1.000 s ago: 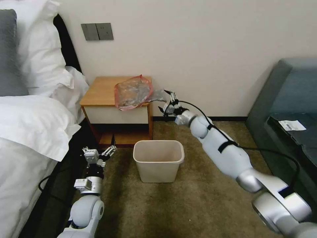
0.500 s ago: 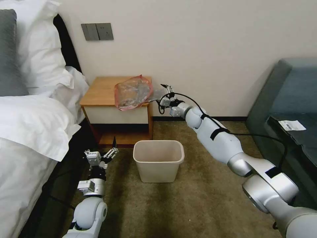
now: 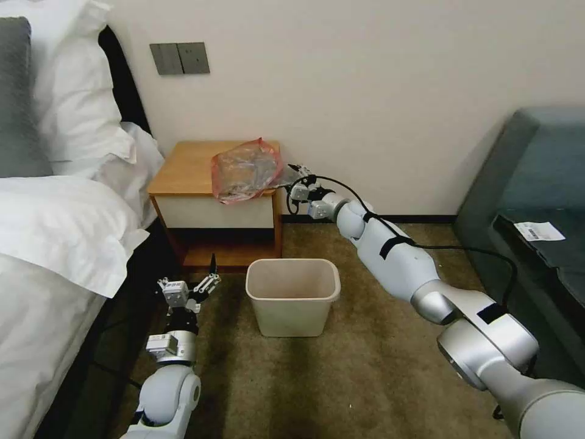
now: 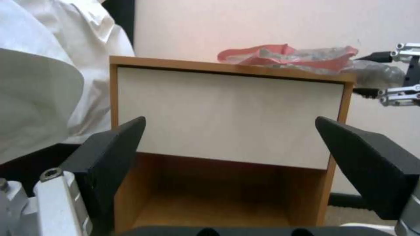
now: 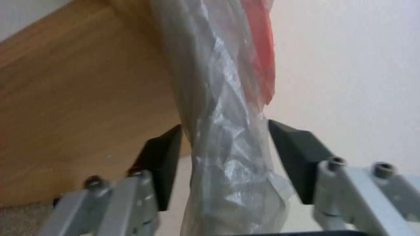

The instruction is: Pick up the garbage bag from the table and place it over the trash can.

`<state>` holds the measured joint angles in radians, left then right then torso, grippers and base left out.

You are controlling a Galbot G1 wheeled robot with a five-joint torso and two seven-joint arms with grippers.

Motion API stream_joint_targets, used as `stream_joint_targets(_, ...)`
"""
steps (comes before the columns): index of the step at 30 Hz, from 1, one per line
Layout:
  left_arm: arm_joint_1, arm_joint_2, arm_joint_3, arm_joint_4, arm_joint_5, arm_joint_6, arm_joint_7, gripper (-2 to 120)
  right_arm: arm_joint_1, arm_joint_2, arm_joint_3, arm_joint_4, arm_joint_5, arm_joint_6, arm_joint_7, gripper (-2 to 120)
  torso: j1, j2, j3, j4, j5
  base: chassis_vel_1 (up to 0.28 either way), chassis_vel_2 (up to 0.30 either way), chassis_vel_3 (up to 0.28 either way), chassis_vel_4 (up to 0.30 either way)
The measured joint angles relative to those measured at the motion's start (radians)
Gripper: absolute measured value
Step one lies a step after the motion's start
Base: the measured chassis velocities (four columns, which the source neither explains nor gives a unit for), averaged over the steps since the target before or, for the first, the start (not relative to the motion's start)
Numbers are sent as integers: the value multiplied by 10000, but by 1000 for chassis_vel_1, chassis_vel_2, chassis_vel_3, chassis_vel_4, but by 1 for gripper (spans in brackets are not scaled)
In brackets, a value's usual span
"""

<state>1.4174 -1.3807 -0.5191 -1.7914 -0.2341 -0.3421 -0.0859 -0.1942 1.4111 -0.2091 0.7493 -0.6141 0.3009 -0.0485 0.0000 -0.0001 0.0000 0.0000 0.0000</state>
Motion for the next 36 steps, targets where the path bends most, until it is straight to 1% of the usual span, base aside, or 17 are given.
stream_joint_targets(1, 10, 19, -9, 0, 1, -7, -2, 97, 2, 0, 14, -37, 23, 5, 9, 45, 0, 0, 0, 0, 0, 0, 0, 0, 0)
stream_joint_targets(2, 10, 19, -9, 0, 1, -7, -2, 97, 2, 0, 14, -37, 23, 5, 9, 45, 0, 0, 0, 0, 0, 0, 0, 0, 0)
stream_joint_targets(6, -7, 23, -20, -8, 1, -25, -11, 97, 7, 45, 68, -85, 89, 7, 73, 27, 0, 0, 0, 0, 0, 0, 0, 0, 0)
stream_joint_targets(7, -7, 23, -20, -8, 1, -25, -11, 97, 7, 45, 68, -85, 89, 7, 73, 27, 0, 0, 0, 0, 0, 0, 0, 0, 0)
stream_joint_targets(10, 11, 21, -17, -16, 0, -35, -12, 97, 7, 43, 26, -85, 96, 10, 84, 13, 0, 0, 0, 0, 0, 0, 0, 0, 0)
stream_joint_targets(11, 11, 21, -17, -16, 0, -35, -12, 97, 7, 43, 26, -85, 96, 10, 84, 13, 0, 0, 0, 0, 0, 0, 0, 0, 0)
stream_joint_targets(13, 15, 38, -21, -20, 1, -42, -12, 97, 4, 48, 22, -85, 158, 11, 144, 4, 0, 0, 0, 0, 0, 0, 0, 0, 0)
stream_joint_targets(14, 15, 38, -21, -20, 1, -42, -12, 97, 4, 48, 22, -85, 158, 11, 144, 4, 0, 0, 0, 0, 0, 0, 0, 0, 0)
stream_joint_targets(15, 14, 46, -28, -22, 1, -44, -12, 97, 0, 53, 20, -85, 175, 11, 156, 0, 0, 0, 0, 0, 0, 0, 0, 0, 0)
stream_joint_targets(22, 5, 29, -43, 7, -2, -78, -12, 97, -18, 114, -47, -52, 201, 2, 239, 0, 0, 0, 0, -1, 0, 0, 0, 0, 0)
stream_joint_targets(26, 66, -16, -46, 65, 12, -139, -12, 97, -79, 76, -48, 252, 244, -25, 256, 0, 0, 0, 0, 1, 0, 0, 0, 0, 0)
stream_joint_targets(29, 100, -29, -93, 138, 14, -201, -12, 97, -385, -171, -34, 1001, 366, -60, 263, 0, 0, 0, 0, 0, 0, 0, 0, 0, 0)
stream_joint_targets(30, 100, -29, -93, 138, 14, -201, -12, 97, -385, -171, -34, 1001, 366, -60, 263, 0, 0, 0, 0, 0, 0, 0, 0, 0, 0)
stream_joint_targets(33, 95, -48, -105, 283, 14, -251, -13, 97, -897, -409, -33, 1973, 556, -172, 319, 0, 0, 0, 0, -1, 0, 0, 0, 0, 0)
stream_joint_targets(34, 95, -48, -105, 283, 14, -251, -13, 97, -897, -409, -33, 1973, 556, -172, 319, 0, 0, 0, 0, -1, 0, 0, 0, 0, 0)
stream_joint_targets(36, 84, -100, -105, 392, 54, -306, -19, 97, -1285, -504, 35, 2545, 603, -183, 196, 0, 0, 0, 0, 1, 0, 0, 0, 0, 0)
